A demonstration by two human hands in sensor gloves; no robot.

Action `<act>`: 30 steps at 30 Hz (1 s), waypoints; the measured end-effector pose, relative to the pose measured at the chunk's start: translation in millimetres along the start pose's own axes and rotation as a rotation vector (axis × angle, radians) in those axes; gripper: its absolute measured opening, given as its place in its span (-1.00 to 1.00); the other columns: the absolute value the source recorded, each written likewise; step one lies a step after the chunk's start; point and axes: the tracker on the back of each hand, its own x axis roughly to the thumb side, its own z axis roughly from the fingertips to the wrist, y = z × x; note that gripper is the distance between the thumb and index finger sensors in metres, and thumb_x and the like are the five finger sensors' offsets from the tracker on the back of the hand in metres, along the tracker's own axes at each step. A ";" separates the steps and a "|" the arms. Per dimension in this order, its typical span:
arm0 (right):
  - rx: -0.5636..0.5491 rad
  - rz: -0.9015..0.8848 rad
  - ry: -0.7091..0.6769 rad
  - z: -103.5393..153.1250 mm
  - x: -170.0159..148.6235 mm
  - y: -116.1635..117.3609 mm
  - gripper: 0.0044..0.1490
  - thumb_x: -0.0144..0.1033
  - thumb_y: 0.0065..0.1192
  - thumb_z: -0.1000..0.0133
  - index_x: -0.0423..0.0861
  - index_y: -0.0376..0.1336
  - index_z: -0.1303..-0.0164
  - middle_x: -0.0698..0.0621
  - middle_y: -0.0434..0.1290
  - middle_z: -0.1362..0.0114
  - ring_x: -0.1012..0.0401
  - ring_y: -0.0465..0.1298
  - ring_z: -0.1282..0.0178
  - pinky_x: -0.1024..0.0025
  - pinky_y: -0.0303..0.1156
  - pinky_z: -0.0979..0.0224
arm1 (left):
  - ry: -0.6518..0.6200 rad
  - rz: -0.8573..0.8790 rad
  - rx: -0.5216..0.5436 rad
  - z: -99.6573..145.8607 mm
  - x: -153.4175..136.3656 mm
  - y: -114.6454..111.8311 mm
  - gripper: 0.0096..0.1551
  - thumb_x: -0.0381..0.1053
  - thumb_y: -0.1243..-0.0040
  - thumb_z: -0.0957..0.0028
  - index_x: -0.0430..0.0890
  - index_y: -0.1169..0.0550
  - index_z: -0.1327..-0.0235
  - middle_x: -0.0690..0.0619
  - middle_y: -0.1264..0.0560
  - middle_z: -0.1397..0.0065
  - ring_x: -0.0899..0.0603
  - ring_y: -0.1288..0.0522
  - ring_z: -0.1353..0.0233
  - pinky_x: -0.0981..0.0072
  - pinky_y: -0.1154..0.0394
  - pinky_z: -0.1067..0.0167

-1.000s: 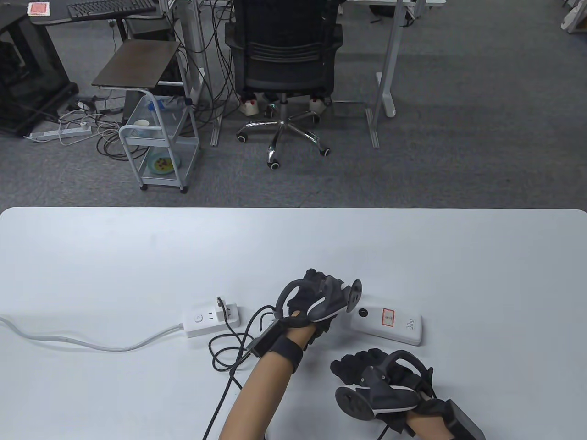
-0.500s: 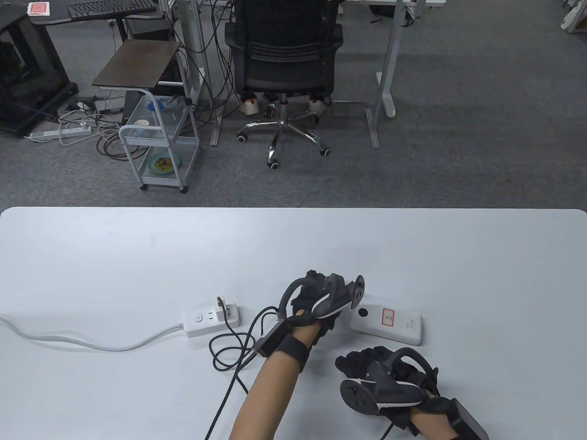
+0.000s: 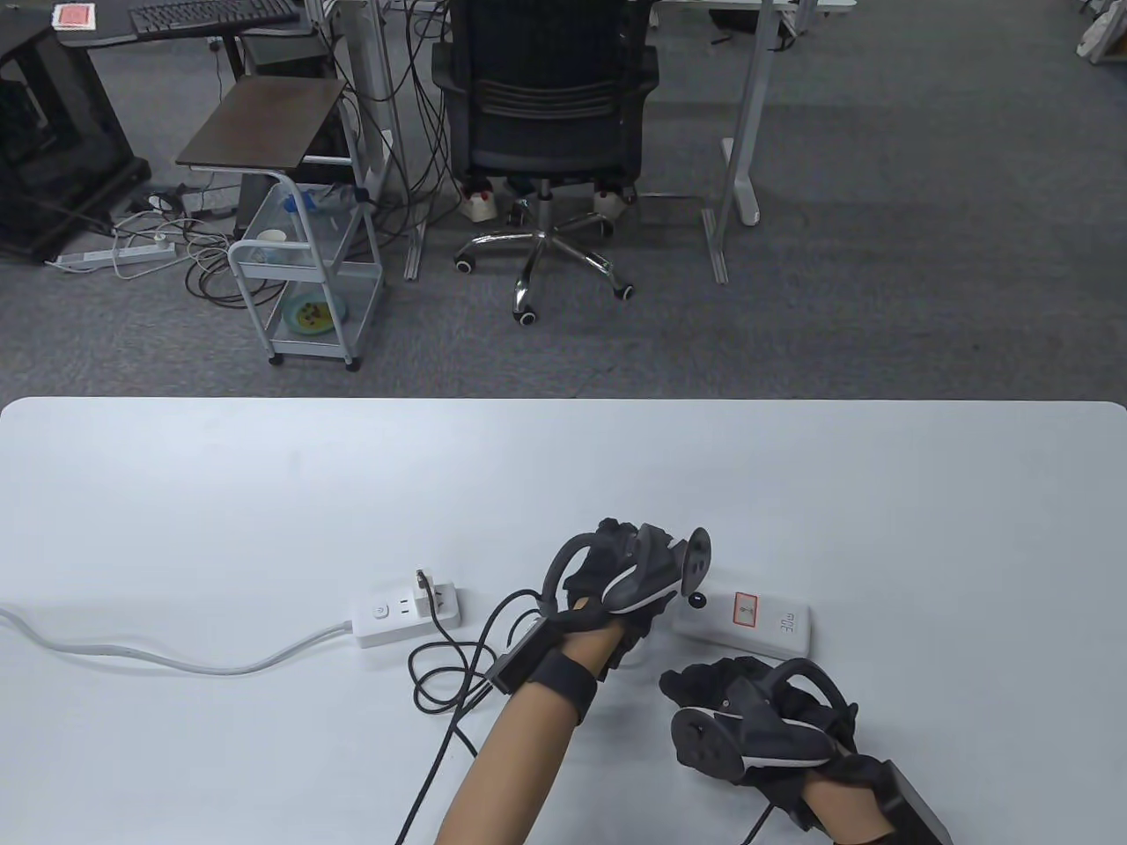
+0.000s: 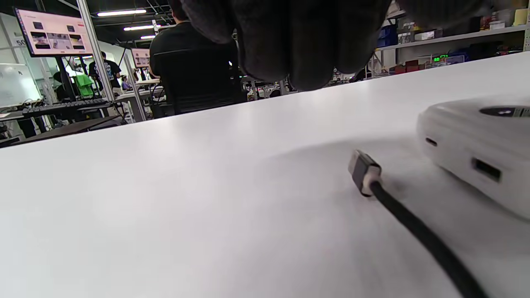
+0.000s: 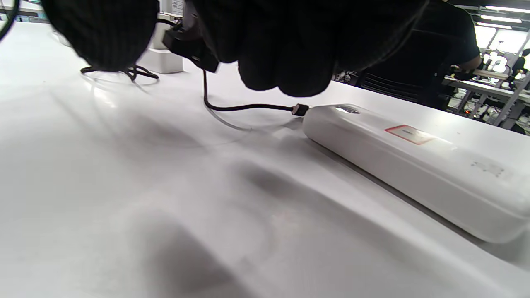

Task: Unplug the charger and disconnect the battery pack

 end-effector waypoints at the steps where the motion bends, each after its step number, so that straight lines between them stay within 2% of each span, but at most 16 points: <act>1: 0.000 -0.003 0.007 -0.1 -1.8 0.7 -0.03 0.21 0.05 0.05 -0.01 0.05 -0.55 -0.06 0.30 -0.60 -0.04 0.42 -0.46 -0.09 0.30 -0.48 | 0.000 0.000 0.001 1.8 -1.7 1.1 -0.36 0.44 -0.07 0.02 0.31 -0.57 -0.33 0.34 -0.60 -0.48 0.06 -0.60 -0.58 0.22 -0.39 -0.63; 6: 0.028 -0.032 0.041 -1.8 -14.8 8.5 -0.04 0.20 0.05 0.04 -0.01 0.05 -0.55 -0.07 0.28 -0.61 -0.06 0.41 -0.48 -0.11 0.29 -0.49 | 0.010 0.019 0.029 19.3 -18.0 7.4 -0.36 0.44 -0.07 0.01 0.31 -0.56 -0.34 0.33 -0.60 -0.48 0.05 -0.60 -0.58 0.22 -0.39 -0.63; 9: 0.028 -0.036 0.021 -2.6 -13.2 9.7 -0.04 0.20 0.05 0.04 -0.01 0.05 -0.55 -0.07 0.28 -0.61 -0.06 0.41 -0.48 -0.11 0.29 -0.49 | 0.028 -0.002 0.051 29.3 -27.8 6.6 -0.36 0.44 -0.07 0.01 0.31 -0.56 -0.34 0.33 -0.59 -0.49 0.06 -0.59 -0.58 0.22 -0.40 -0.63; 12: 0.032 0.022 0.026 -3.7 -9.0 12.0 -0.04 0.21 0.05 0.05 0.00 0.05 -0.55 -0.07 0.28 -0.61 -0.05 0.40 -0.48 -0.11 0.29 -0.49 | 0.053 0.035 0.018 39.0 -43.1 2.7 -0.35 0.45 -0.07 0.01 0.31 -0.55 -0.36 0.33 -0.58 -0.50 0.05 -0.59 -0.59 0.21 -0.39 -0.63; 16: 0.048 0.031 0.011 -6.1 -7.9 19.0 -0.05 0.20 0.05 0.04 0.00 0.06 -0.54 -0.07 0.28 -0.61 -0.06 0.40 -0.49 -0.11 0.29 -0.49 | 0.070 0.040 0.055 55.4 -60.5 4.7 -0.34 0.45 -0.07 0.01 0.32 -0.53 -0.38 0.32 -0.57 -0.52 0.04 -0.57 -0.60 0.20 -0.39 -0.63; 21: 0.040 0.052 -0.009 -8.4 -3.6 23.8 -0.06 0.20 0.05 0.05 0.00 0.07 -0.53 -0.06 0.29 -0.60 -0.06 0.40 -0.48 -0.11 0.30 -0.48 | 0.067 -0.004 0.127 90.2 -79.6 11.8 -0.37 0.44 -0.07 0.00 0.32 -0.55 -0.35 0.33 -0.59 -0.49 0.05 -0.60 -0.57 0.23 -0.43 -0.61; 30: 0.016 0.013 0.040 -8.4 -9.7 26.3 -0.05 0.20 0.05 0.05 0.00 0.07 -0.53 -0.06 0.28 -0.61 -0.06 0.40 -0.49 -0.11 0.29 -0.48 | 0.135 0.035 0.147 138.1 -122.8 9.4 -0.34 0.45 -0.06 0.00 0.32 -0.54 -0.37 0.33 -0.58 -0.51 0.05 -0.59 -0.58 0.22 -0.42 -0.61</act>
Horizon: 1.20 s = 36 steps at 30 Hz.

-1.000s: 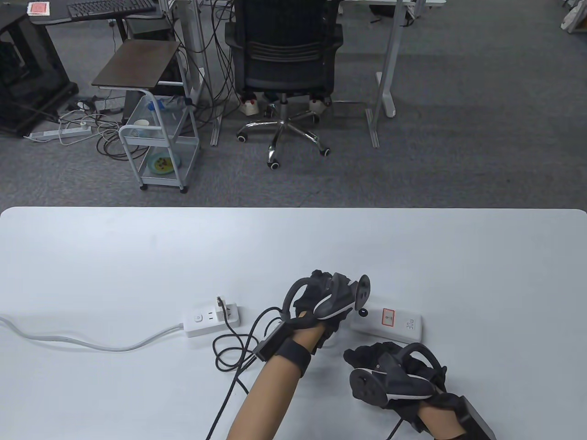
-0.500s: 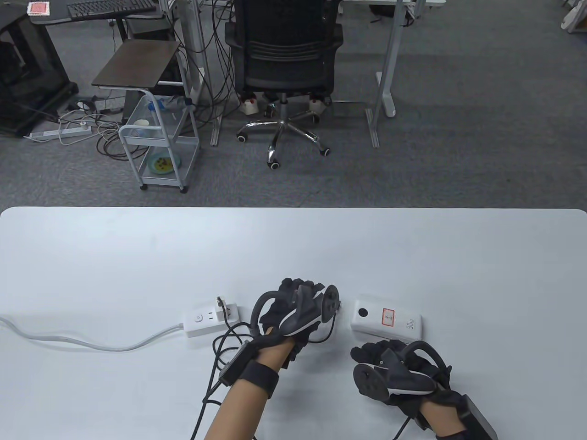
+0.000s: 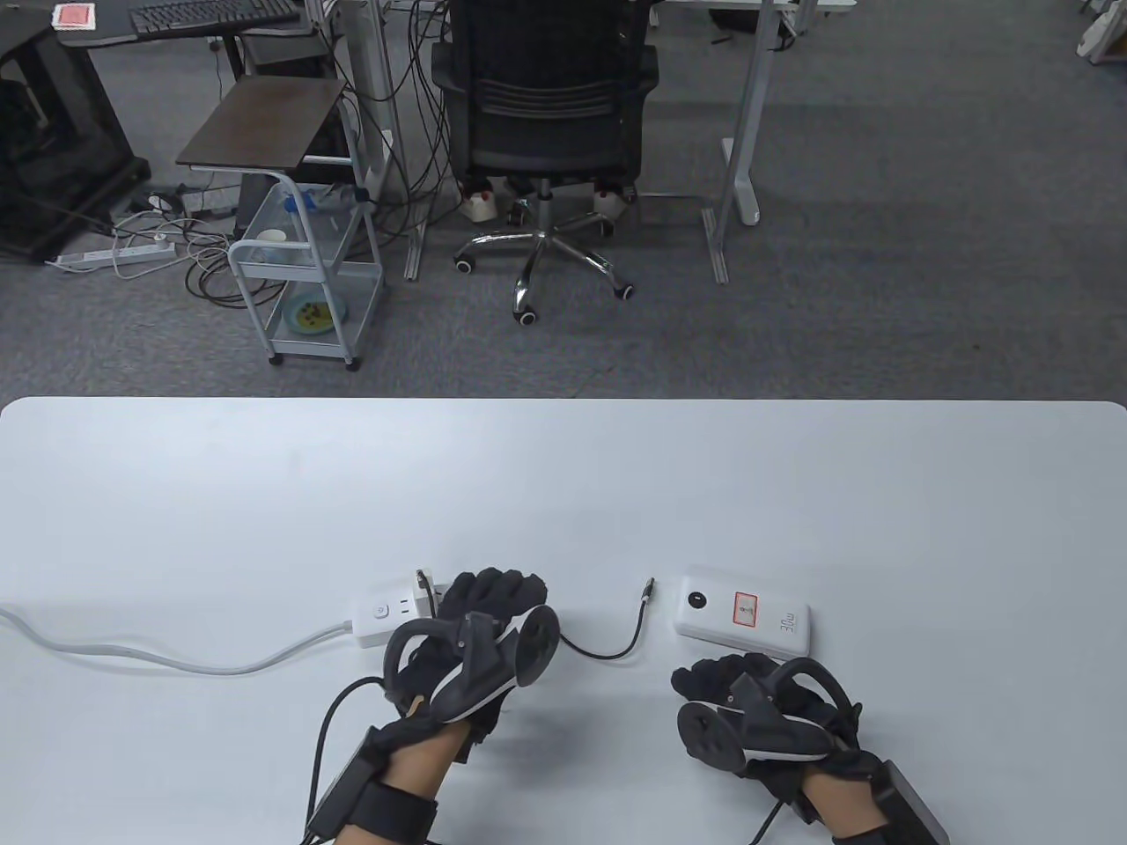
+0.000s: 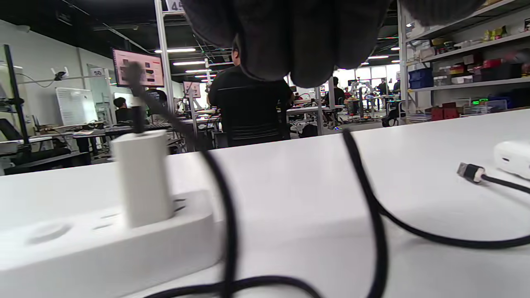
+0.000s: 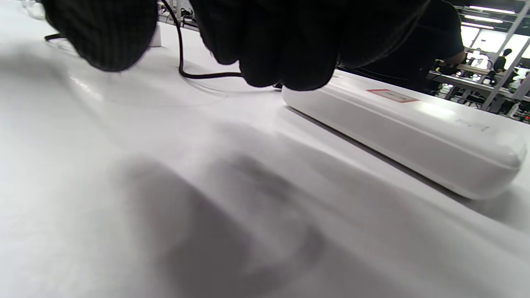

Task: Unplug the charger and disconnect the battery pack

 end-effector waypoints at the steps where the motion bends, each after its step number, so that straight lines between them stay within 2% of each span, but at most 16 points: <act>1: 0.004 -0.001 0.004 -0.4 -0.9 0.8 -0.05 0.20 0.05 0.05 0.00 0.06 -0.54 -0.06 0.28 -0.61 -0.07 0.39 -0.49 -0.12 0.29 -0.49 | 0.006 -0.007 0.005 2.6 -3.2 -0.2 -0.34 0.46 -0.06 0.00 0.32 -0.53 -0.38 0.33 -0.57 -0.51 0.04 -0.59 -0.59 0.23 -0.41 -0.62; 4: 0.008 0.001 0.037 -1.2 -5.0 3.6 -0.05 0.20 0.05 0.05 0.00 0.05 -0.54 -0.07 0.26 -0.62 -0.08 0.37 -0.51 -0.14 0.27 -0.50 | 0.032 -0.020 0.029 15.4 -16.6 -2.8 -0.34 0.45 -0.06 0.00 0.32 -0.53 -0.38 0.33 -0.57 -0.51 0.05 -0.58 -0.59 0.23 -0.42 -0.61; 13: -0.030 -0.030 0.102 -0.4 -12.9 4.2 -0.04 0.20 0.05 0.06 0.01 0.05 -0.54 -0.09 0.21 -0.65 -0.12 0.31 -0.55 -0.19 0.20 -0.52 | 0.044 -0.018 0.090 55.4 -24.2 -27.8 -0.35 0.45 -0.06 0.00 0.34 -0.52 -0.38 0.35 -0.57 -0.51 0.06 -0.58 -0.59 0.23 -0.41 -0.62; 16: -0.019 -0.023 0.107 -1.7 -13.6 7.1 -0.04 0.20 0.06 0.05 0.01 0.05 -0.54 -0.10 0.21 -0.66 -0.12 0.31 -0.56 -0.19 0.19 -0.52 | 0.018 -0.061 0.101 64.6 -19.6 -19.8 -0.33 0.45 -0.07 0.02 0.33 -0.51 -0.39 0.33 -0.56 -0.53 0.06 -0.57 -0.60 0.23 -0.42 -0.61; 20: -0.016 -0.023 0.109 -1.8 -14.1 7.5 -0.04 0.20 0.05 0.05 0.01 0.05 -0.54 -0.10 0.20 -0.66 -0.12 0.31 -0.56 -0.19 0.20 -0.52 | 0.020 -0.009 0.186 74.6 -18.5 -3.4 -0.31 0.46 -0.06 0.01 0.33 -0.49 -0.42 0.34 -0.53 -0.56 0.05 -0.55 -0.63 0.22 -0.40 -0.63; 26: -0.025 -0.021 0.100 -2.7 -14.1 7.9 -0.04 0.21 0.05 0.05 0.01 0.05 -0.55 -0.09 0.21 -0.66 -0.12 0.31 -0.56 -0.18 0.20 -0.52 | 0.116 0.056 0.190 63.7 -53.5 9.2 -0.28 0.48 -0.07 0.02 0.33 -0.47 -0.45 0.32 -0.51 -0.58 0.05 -0.53 -0.65 0.22 -0.37 -0.65; 28: -0.028 -0.014 0.093 -3.1 -13.6 7.9 -0.04 0.21 0.05 0.05 0.01 0.05 -0.55 -0.09 0.21 -0.66 -0.12 0.31 -0.56 -0.18 0.20 -0.52 | 0.098 0.061 0.171 59.1 -69.5 11.9 -0.27 0.48 -0.10 0.04 0.33 -0.46 -0.46 0.33 -0.50 -0.59 0.05 -0.51 -0.66 0.19 -0.36 -0.66; 33: -0.026 -0.012 0.083 -4.3 -13.3 8.6 -0.04 0.21 0.05 0.05 0.01 0.05 -0.54 -0.09 0.20 -0.66 -0.12 0.31 -0.56 -0.17 0.21 -0.52 | 0.172 0.007 0.046 43.4 -109.9 15.6 -0.12 0.52 -0.12 0.08 0.32 -0.34 -0.58 0.30 -0.38 -0.70 0.02 -0.39 -0.76 0.13 -0.28 -0.71; 36: -0.015 0.005 0.084 -4.5 -12.7 9.8 -0.04 0.21 0.05 0.05 0.01 0.05 -0.55 -0.09 0.20 -0.66 -0.11 0.31 -0.56 -0.17 0.21 -0.52 | 0.227 -0.012 0.020 32.1 -132.7 8.8 -0.06 0.54 -0.14 0.11 0.30 -0.30 -0.62 0.29 -0.36 -0.72 0.01 -0.37 -0.77 0.12 -0.27 -0.72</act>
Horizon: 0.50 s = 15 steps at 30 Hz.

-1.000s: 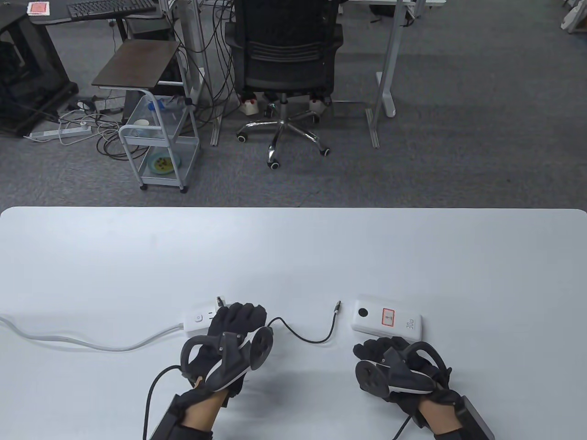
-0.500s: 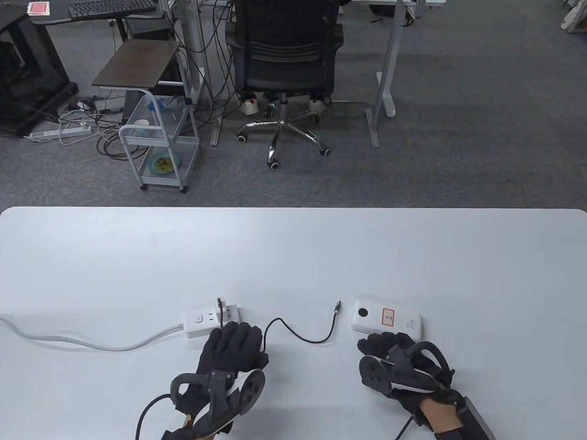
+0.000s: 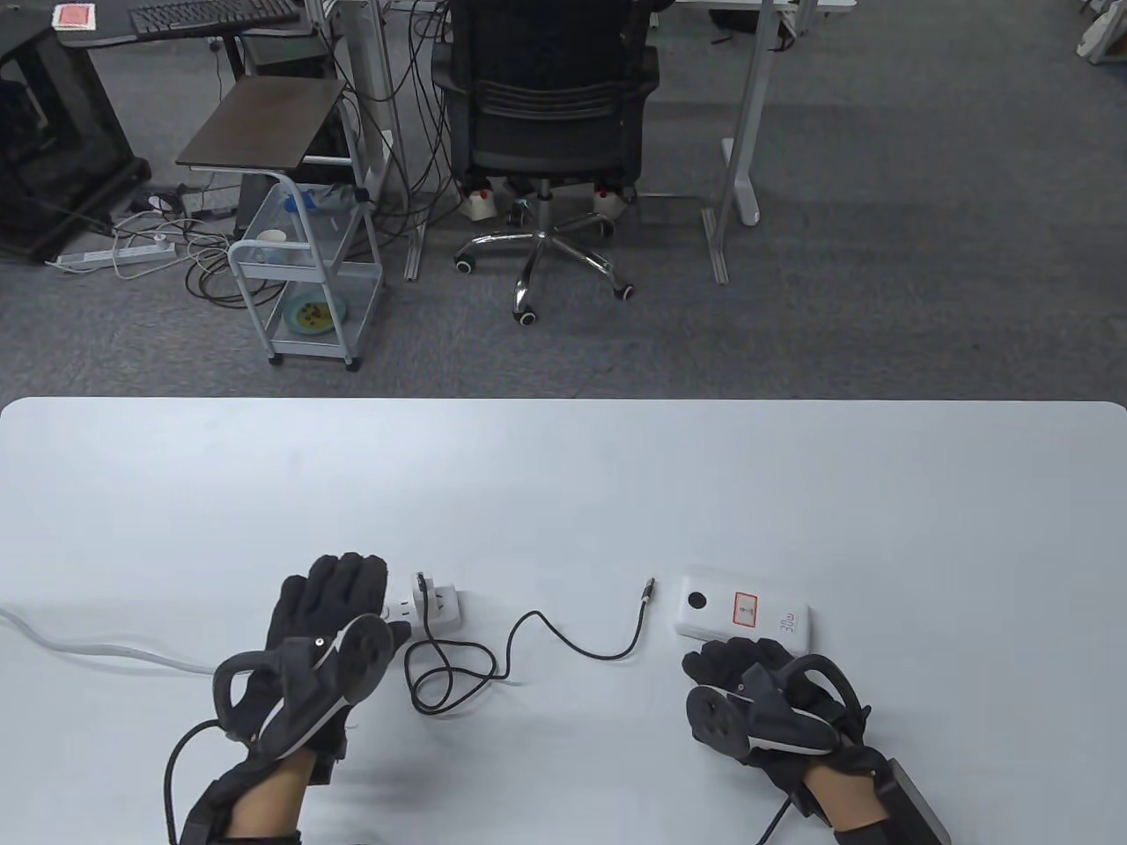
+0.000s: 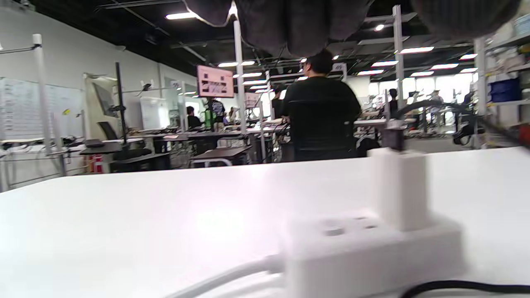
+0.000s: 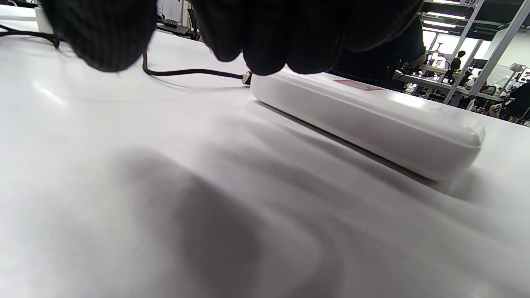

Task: Unplug the charger and disconnect the battery pack

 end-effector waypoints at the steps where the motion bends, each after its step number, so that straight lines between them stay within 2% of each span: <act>1: 0.001 -0.003 0.000 0.1 0.0 0.3 -0.04 0.21 0.05 0.05 0.01 0.05 -0.55 -0.09 0.21 -0.66 -0.11 0.31 -0.56 -0.17 0.21 -0.52 | 0.025 -0.003 -0.037 -6.9 -5.8 -5.3 -0.03 0.54 -0.17 0.12 0.30 -0.29 -0.63 0.27 -0.34 -0.73 0.00 -0.36 -0.77 0.12 -0.26 -0.71; 2: 0.006 -0.009 -0.004 -0.1 -0.2 0.7 -0.05 0.21 0.05 0.05 0.01 0.05 -0.54 -0.09 0.21 -0.66 -0.11 0.32 -0.55 -0.17 0.21 -0.52 | 0.040 -0.009 -0.082 -11.3 -9.2 -8.7 0.00 0.55 -0.17 0.15 0.30 -0.27 -0.64 0.27 -0.33 -0.74 0.01 -0.35 -0.78 0.12 -0.26 -0.72; 4: 0.024 -0.014 -0.005 -0.4 -0.2 1.6 -0.05 0.20 0.05 0.05 0.01 0.06 -0.54 -0.09 0.22 -0.65 -0.11 0.33 -0.54 -0.14 0.24 -0.51 | 0.056 0.058 -0.264 -23.6 -16.8 -20.3 0.14 0.63 -0.13 0.17 0.27 -0.14 -0.73 0.22 -0.21 -0.81 -0.05 -0.24 -0.84 0.06 -0.20 -0.74; 9: 0.034 -0.034 -0.015 -2.1 -1.9 3.2 -0.05 0.20 0.05 0.05 0.01 0.06 -0.54 -0.09 0.23 -0.64 -0.11 0.33 -0.54 -0.13 0.25 -0.51 | 0.082 0.043 -0.365 -43.2 -11.6 -42.4 0.20 0.61 -0.20 0.23 0.29 -0.11 -0.73 0.22 -0.17 -0.83 -0.05 -0.20 -0.85 0.03 -0.18 -0.75; 15: 0.052 -0.052 -0.024 -4.5 -5.3 6.1 -0.05 0.20 0.05 0.05 0.01 0.06 -0.54 -0.10 0.23 -0.64 -0.13 0.33 -0.54 -0.13 0.25 -0.51 | 0.090 -0.011 -0.481 -61.9 0.6 -75.1 0.15 0.58 -0.22 0.21 0.34 -0.12 -0.70 0.24 -0.17 -0.82 -0.03 -0.20 -0.84 0.05 -0.18 -0.75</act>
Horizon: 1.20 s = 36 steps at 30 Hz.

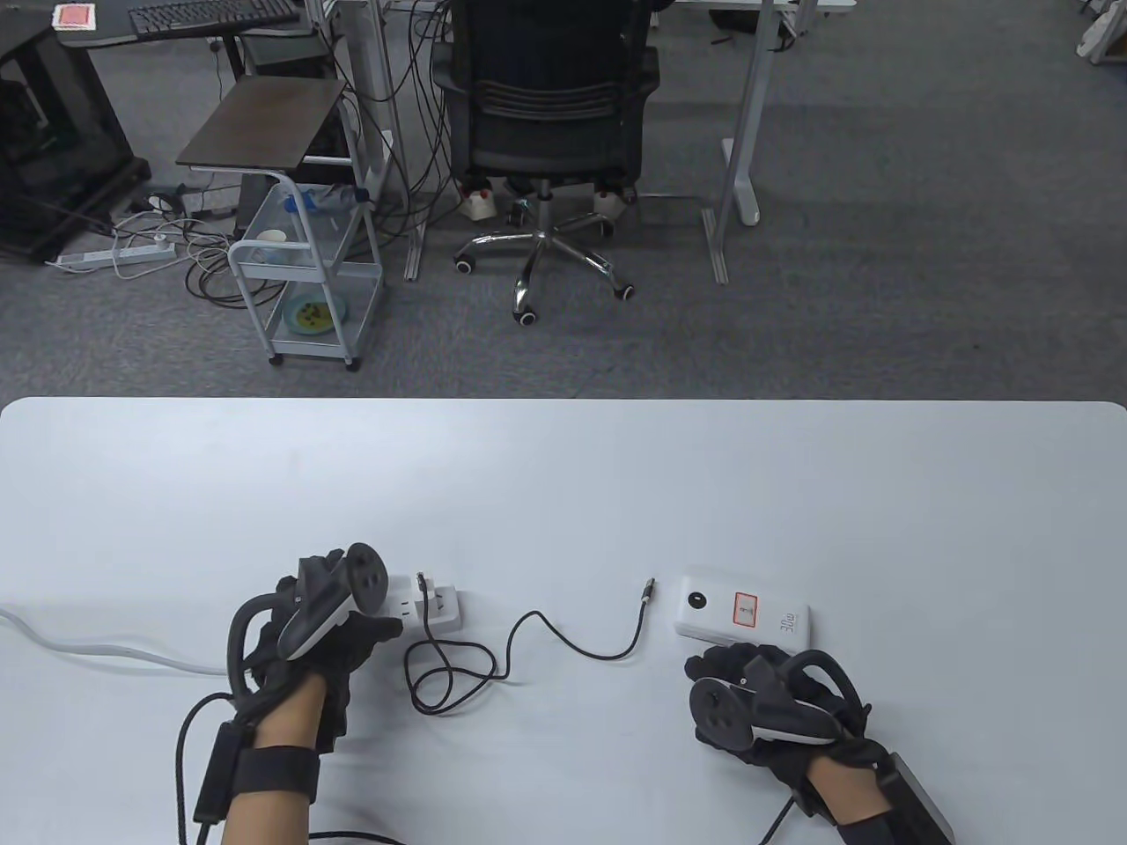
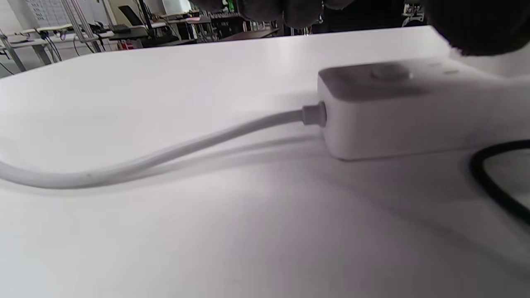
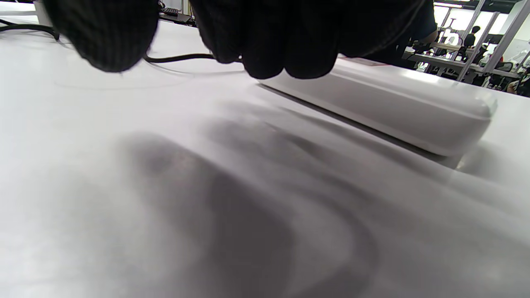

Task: Unplug the charger and disconnect the battery pack

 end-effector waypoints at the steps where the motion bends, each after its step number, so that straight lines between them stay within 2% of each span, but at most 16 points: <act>1: 0.000 0.003 -0.001 0.0 -0.3 0.1 -0.05 0.20 0.05 0.05 0.01 0.06 -0.54 -0.10 0.23 -0.64 -0.13 0.33 -0.54 -0.13 0.25 -0.51 | 0.002 0.010 -0.012 -2.8 1.1 -2.3 0.14 0.58 -0.22 0.21 0.36 -0.12 -0.69 0.24 -0.17 -0.82 -0.03 -0.20 -0.84 0.05 -0.18 -0.74; 5: -0.001 -0.004 -0.009 -0.3 -0.3 0.3 -0.06 0.20 0.05 0.04 0.01 0.06 -0.54 -0.10 0.23 -0.64 -0.14 0.33 -0.53 -0.13 0.25 -0.51 | -0.022 0.017 -0.064 -12.7 6.8 -12.9 0.12 0.57 -0.23 0.23 0.35 -0.16 -0.68 0.25 -0.19 -0.80 -0.02 -0.22 -0.83 0.05 -0.19 -0.74; 9: 0.001 0.018 -0.013 -0.2 0.7 0.0 -0.06 0.20 0.05 0.04 0.01 0.06 -0.54 -0.10 0.23 -0.64 -0.13 0.33 -0.54 -0.13 0.25 -0.51 | -0.084 0.031 -0.097 -14.2 11.6 -16.9 0.04 0.50 -0.32 0.20 0.40 -0.23 -0.62 0.27 -0.23 -0.78 0.00 -0.26 -0.82 0.09 -0.19 -0.75; 11: 0.003 0.036 -0.024 -0.6 2.9 -0.6 -0.06 0.20 0.05 0.04 0.01 0.06 -0.54 -0.10 0.23 -0.64 -0.13 0.33 -0.53 -0.13 0.25 -0.51 | -0.071 -0.045 -0.024 -12.7 16.0 -20.2 0.01 0.47 -0.35 0.20 0.41 -0.25 -0.60 0.31 -0.28 -0.75 0.02 -0.31 -0.80 0.09 -0.21 -0.74; 16: -0.002 0.093 -0.053 -0.2 9.6 -1.9 -0.06 0.20 0.05 0.04 0.01 0.06 -0.54 -0.08 0.23 -0.64 -0.11 0.34 -0.53 -0.12 0.25 -0.51 | -0.096 -0.070 -0.037 -11.4 22.4 -25.1 -0.02 0.44 -0.30 0.14 0.36 -0.21 -0.61 0.29 -0.29 -0.73 -0.02 -0.35 -0.78 0.07 -0.22 -0.73; 18: -0.008 0.107 -0.052 -0.3 10.6 -2.6 -0.06 0.20 0.05 0.05 0.02 0.06 -0.53 -0.08 0.24 -0.64 -0.10 0.34 -0.53 -0.12 0.25 -0.51 | -0.115 -0.078 0.047 -5.6 28.2 -24.9 -0.04 0.44 -0.35 0.20 0.36 -0.30 -0.56 0.29 -0.39 -0.66 -0.01 -0.46 -0.71 0.10 -0.27 -0.70; 20: -0.010 0.092 -0.050 0.6 8.6 -3.4 -0.06 0.20 0.05 0.04 0.02 0.06 -0.53 -0.08 0.24 -0.64 -0.10 0.34 -0.53 -0.12 0.25 -0.51 | -0.160 -0.066 0.049 1.6 36.2 -25.0 -0.03 0.46 -0.33 0.19 0.34 -0.30 -0.58 0.27 -0.40 -0.66 -0.03 -0.47 -0.70 0.09 -0.27 -0.70; 22: -0.014 0.066 -0.041 1.3 4.9 -4.3 -0.06 0.20 0.05 0.05 0.01 0.07 -0.53 -0.08 0.24 -0.64 -0.10 0.34 -0.53 -0.13 0.25 -0.51 | -0.230 -0.044 0.067 13.9 46.7 -25.2 -0.04 0.45 -0.33 0.17 0.33 -0.31 -0.59 0.26 -0.40 -0.66 -0.04 -0.48 -0.69 0.08 -0.28 -0.69; 28: 0.013 0.043 0.020 1.9 -10.2 0.3 -0.06 0.19 0.06 0.04 0.00 0.06 -0.54 -0.11 0.24 -0.64 -0.11 0.35 -0.54 -0.13 0.24 -0.52 | -0.400 -0.043 0.156 72.8 85.8 -26.4 -0.03 0.48 -0.30 0.16 0.31 -0.32 -0.60 0.24 -0.41 -0.66 -0.05 -0.49 -0.69 0.06 -0.28 -0.68; 32: 0.029 0.027 0.040 1.4 -15.2 4.1 -0.06 0.19 0.06 0.04 0.00 0.07 -0.54 -0.15 0.23 -0.64 -0.12 0.35 -0.54 -0.12 0.24 -0.52 | -0.520 0.071 0.125 111.0 106.6 -18.3 -0.03 0.48 -0.30 0.14 0.28 -0.33 -0.62 0.22 -0.41 -0.66 -0.07 -0.49 -0.68 0.06 -0.29 -0.68; 36: 0.035 0.018 0.048 1.6 -17.8 5.1 -0.06 0.19 0.05 0.04 -0.01 0.07 -0.54 -0.17 0.23 -0.65 -0.14 0.34 -0.54 -0.12 0.25 -0.52 | -0.559 0.036 0.140 136.4 121.3 -13.6 -0.03 0.47 -0.31 0.12 0.27 -0.32 -0.63 0.21 -0.40 -0.67 -0.07 -0.47 -0.69 0.06 -0.28 -0.69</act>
